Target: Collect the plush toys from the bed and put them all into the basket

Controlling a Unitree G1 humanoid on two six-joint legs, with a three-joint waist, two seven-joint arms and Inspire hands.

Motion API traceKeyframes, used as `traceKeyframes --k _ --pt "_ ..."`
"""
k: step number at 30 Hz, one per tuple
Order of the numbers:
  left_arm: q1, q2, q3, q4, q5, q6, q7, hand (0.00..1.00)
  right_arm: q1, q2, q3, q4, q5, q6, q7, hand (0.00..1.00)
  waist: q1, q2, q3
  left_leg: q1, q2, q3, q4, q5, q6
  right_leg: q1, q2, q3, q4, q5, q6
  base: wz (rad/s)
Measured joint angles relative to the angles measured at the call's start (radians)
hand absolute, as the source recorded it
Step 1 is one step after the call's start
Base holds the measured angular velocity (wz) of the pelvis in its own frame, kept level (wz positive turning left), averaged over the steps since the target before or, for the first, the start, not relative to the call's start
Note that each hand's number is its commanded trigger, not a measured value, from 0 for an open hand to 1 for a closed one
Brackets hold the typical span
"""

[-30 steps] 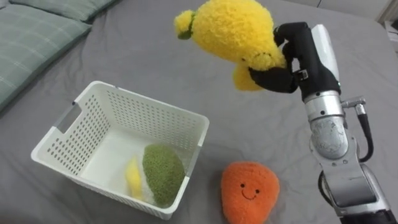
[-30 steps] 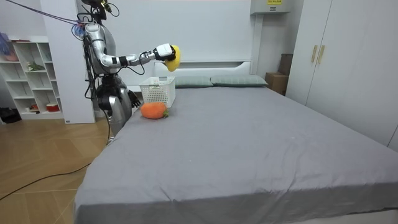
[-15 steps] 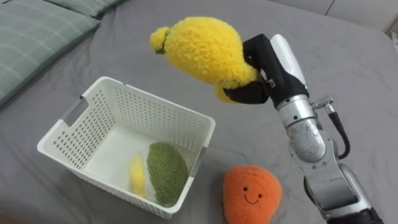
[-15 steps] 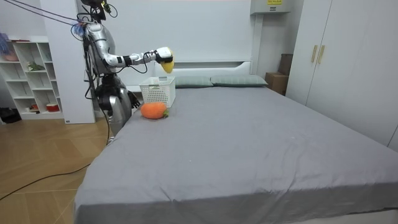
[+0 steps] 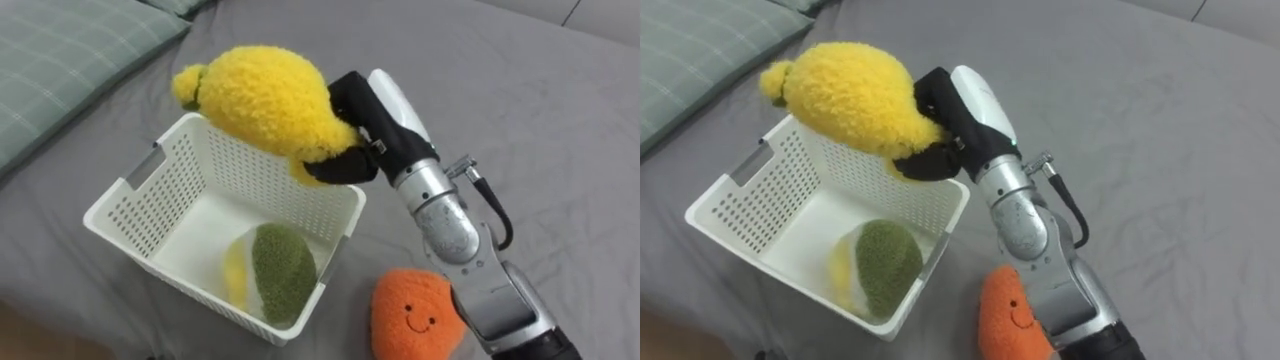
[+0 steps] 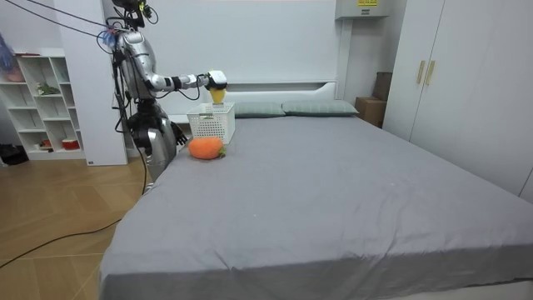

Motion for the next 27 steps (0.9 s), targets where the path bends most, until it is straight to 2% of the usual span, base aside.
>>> traceKeyframes --k 5,12,27 --pt "-0.027 0.000 -0.002 0.002 -0.001 0.018 -0.011 0.00 -0.017 0.005 0.057 0.037 -0.035 0.040 0.006 0.00 0.022 -0.016 0.0007 -0.009 -0.001 -0.012 0.003 0.000 0.000 -0.004 0.001 -0.002 -0.001 0.000 0.000 0.04" --pt "-0.031 0.004 -0.032 0.000 -0.002 0.019 -0.012 0.00 -0.039 0.022 0.069 0.128 -0.034 0.041 0.006 0.00 0.050 -0.018 0.0006 -0.009 -0.001 -0.013 0.002 0.000 0.000 -0.003 0.000 0.000 -0.001 0.000 0.000 0.00" --pt "-0.032 0.004 -0.033 -0.003 -0.001 0.019 -0.012 0.00 -0.039 0.028 0.069 0.130 -0.036 0.041 0.000 0.00 0.049 -0.019 0.0018 -0.010 -0.002 -0.013 0.002 0.000 0.000 -0.003 0.000 -0.001 -0.001 0.000 0.001 0.00"
